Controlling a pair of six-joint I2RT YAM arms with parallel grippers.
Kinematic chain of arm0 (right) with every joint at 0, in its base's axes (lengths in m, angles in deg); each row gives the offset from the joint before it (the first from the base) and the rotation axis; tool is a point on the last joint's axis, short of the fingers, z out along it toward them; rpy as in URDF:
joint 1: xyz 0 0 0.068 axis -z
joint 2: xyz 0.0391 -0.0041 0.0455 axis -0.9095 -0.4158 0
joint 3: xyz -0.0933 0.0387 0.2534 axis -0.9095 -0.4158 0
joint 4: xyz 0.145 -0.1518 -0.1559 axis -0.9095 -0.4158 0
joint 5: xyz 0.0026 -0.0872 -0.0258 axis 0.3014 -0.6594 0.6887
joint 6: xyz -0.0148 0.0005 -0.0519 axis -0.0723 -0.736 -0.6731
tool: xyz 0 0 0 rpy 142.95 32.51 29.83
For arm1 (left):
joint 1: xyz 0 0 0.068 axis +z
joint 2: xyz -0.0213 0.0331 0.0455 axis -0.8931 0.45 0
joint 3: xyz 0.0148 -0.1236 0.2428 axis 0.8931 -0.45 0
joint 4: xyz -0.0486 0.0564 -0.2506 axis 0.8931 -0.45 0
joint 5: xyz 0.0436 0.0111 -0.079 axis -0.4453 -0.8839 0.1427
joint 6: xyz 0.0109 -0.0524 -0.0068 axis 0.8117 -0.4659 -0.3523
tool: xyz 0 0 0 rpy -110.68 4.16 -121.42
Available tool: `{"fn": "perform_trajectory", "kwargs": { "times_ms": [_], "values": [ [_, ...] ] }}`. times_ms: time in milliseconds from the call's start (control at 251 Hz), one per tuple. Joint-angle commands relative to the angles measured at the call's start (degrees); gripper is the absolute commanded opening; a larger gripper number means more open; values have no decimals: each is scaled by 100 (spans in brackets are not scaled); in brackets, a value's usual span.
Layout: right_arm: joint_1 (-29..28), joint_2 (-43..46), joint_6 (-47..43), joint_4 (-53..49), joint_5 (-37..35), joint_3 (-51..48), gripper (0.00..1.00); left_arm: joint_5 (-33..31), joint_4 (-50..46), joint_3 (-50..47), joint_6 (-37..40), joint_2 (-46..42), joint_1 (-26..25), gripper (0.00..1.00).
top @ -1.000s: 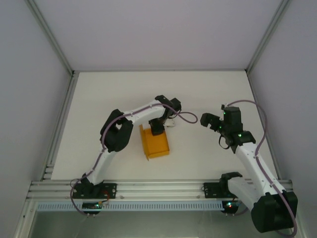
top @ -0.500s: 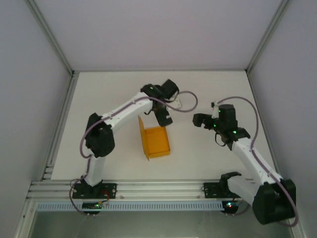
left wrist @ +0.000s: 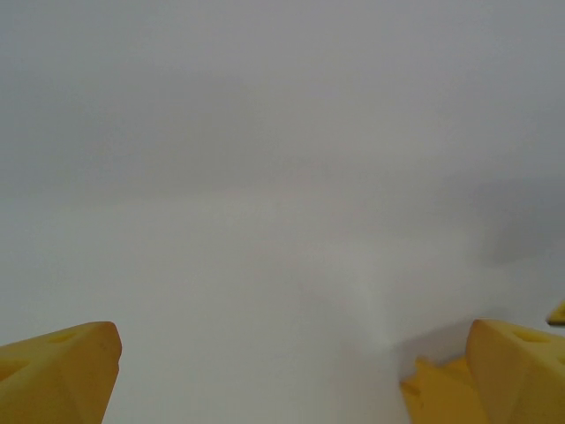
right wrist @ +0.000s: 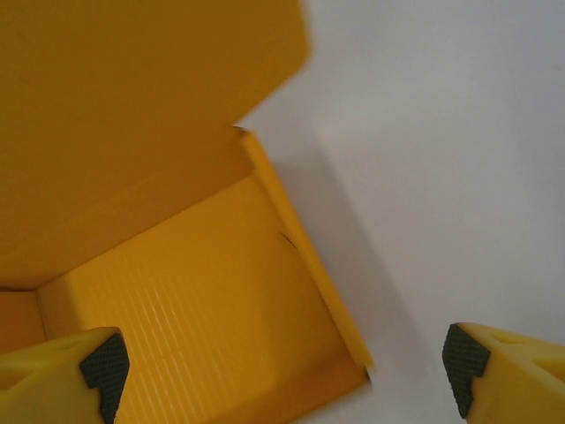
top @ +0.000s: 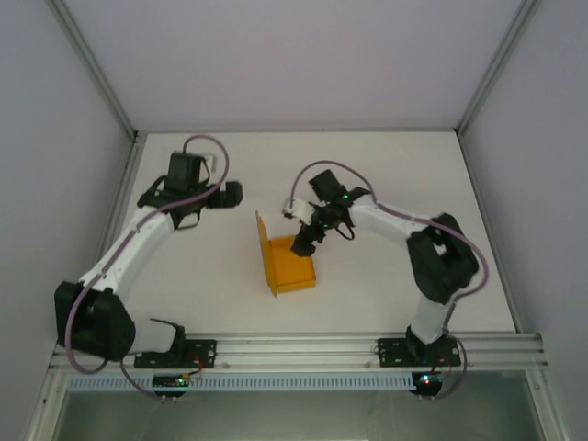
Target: Assemble paper box
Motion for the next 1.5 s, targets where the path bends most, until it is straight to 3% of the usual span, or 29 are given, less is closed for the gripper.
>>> {"fn": "perform_trajectory", "kwargs": {
  "times_ms": [0, 112, 188, 263, 307, 371, 631, 698, 814, 934, 1066, 1237, 1365, 1497],
  "values": [
    [-46, -640, -1511, -1246, 513, 822, 88, -80, 425, -642, -760, -743, 199, 99],
    [-59, -1201, -1733, -1432, 642, 1364, 77, -97, 242, -1132, -883, -1264, 376, 100],
    [-103, -1429, -1613, -1376, 461, 1546, 58, -184, 132, -1307, -899, -1472, 390, 100],
    [-141, -1550, -1449, -1269, 266, 1571, 55, -272, 103, -1405, -937, -1586, 399, 100],
    [-152, -1573, -1310, -1177, 173, 1543, 47, -271, 120, -1430, -948, -1610, 400, 100],
    [-160, -1523, -913, -823, -112, 1372, 25, -235, 147, -1437, -959, -1612, 407, 100],
    [-116, -699, 1057, 1158, -919, -123, 8, -116, 360, -1443, -912, -1381, 402, 100],
    [-148, -428, 1740, 1498, -1500, -401, 10, -46, 374, -1434, -919, -1256, 400, 99],
    [-205, -26, 3890, 1240, -3101, -830, 8, -32, 457, -1419, -991, -1107, 399, 99],
    [-277, 236, 5348, 762, -3815, -1268, 6, 33, 665, -1403, -1033, -947, 397, 99],
    [-360, 371, 6722, -320, -4608, -1334, 11, 258, 869, -1300, -958, -727, 390, 100],
    [-673, 472, 7903, -734, -4431, -1326, 17, 582, 1196, -1273, -883, -456, 383, 100],
    [-915, 567, 8102, -734, -4345, -1344, 26, 839, 1322, -1221, -705, -297, 365, 99],
    [-1019, 728, 8126, -639, -4704, -1274, 40, 1200, 1414, -1155, -382, -193, 274, 100]
  ]
}}
